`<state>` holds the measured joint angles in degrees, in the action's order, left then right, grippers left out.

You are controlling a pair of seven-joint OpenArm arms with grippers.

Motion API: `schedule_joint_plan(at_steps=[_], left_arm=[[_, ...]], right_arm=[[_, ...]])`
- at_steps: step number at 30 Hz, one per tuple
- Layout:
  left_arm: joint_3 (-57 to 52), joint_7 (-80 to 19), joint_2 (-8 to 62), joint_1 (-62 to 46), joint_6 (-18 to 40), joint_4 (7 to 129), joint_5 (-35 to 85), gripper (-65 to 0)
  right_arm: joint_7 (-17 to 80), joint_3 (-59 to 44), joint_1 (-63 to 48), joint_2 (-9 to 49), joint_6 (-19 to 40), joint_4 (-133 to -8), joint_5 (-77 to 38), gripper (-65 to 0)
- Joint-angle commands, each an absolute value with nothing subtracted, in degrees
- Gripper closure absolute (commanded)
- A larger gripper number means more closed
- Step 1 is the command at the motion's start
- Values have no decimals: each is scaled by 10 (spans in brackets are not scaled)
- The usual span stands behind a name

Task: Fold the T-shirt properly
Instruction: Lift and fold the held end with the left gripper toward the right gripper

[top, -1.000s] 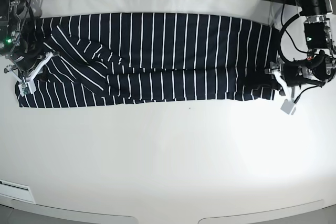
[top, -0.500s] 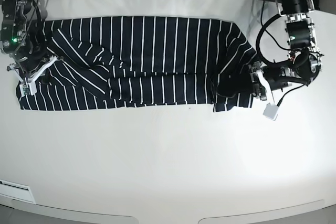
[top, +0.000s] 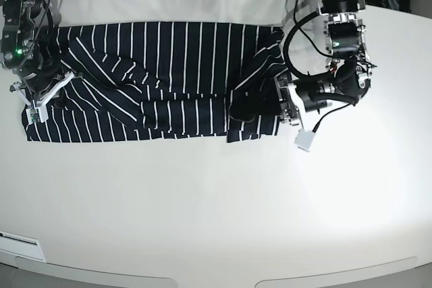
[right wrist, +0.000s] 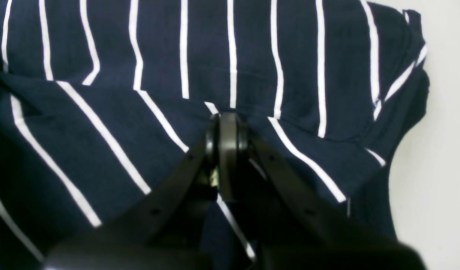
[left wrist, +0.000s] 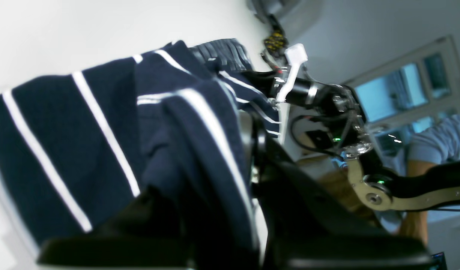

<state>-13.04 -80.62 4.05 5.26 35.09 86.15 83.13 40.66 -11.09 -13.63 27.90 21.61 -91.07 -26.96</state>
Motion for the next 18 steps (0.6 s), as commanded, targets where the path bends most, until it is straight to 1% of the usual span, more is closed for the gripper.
schedule_joint_plan(at_steps=[1, 5, 7, 14, 18], left_arm=[[-130, -800, 32, 63, 363, 871, 850, 0], [-130, -800, -9, 68, 394, 871, 850, 0], [-130, -800, -26, 70, 400, 871, 850, 0], [-130, -800, -69, 72, 400, 871, 846, 0], [-130, -796, -88, 72, 400, 871, 798, 0]], right_arm=[[461, -105, -144, 279, 232, -906, -269, 0], [464, -105, -145, 279, 239, -906, -269, 0], [468, -105, -144, 279, 246, -906, -269, 0], [472, -105, -144, 279, 255, -906, -269, 0], [472, -105, -144, 279, 255, -906, -269, 0]])
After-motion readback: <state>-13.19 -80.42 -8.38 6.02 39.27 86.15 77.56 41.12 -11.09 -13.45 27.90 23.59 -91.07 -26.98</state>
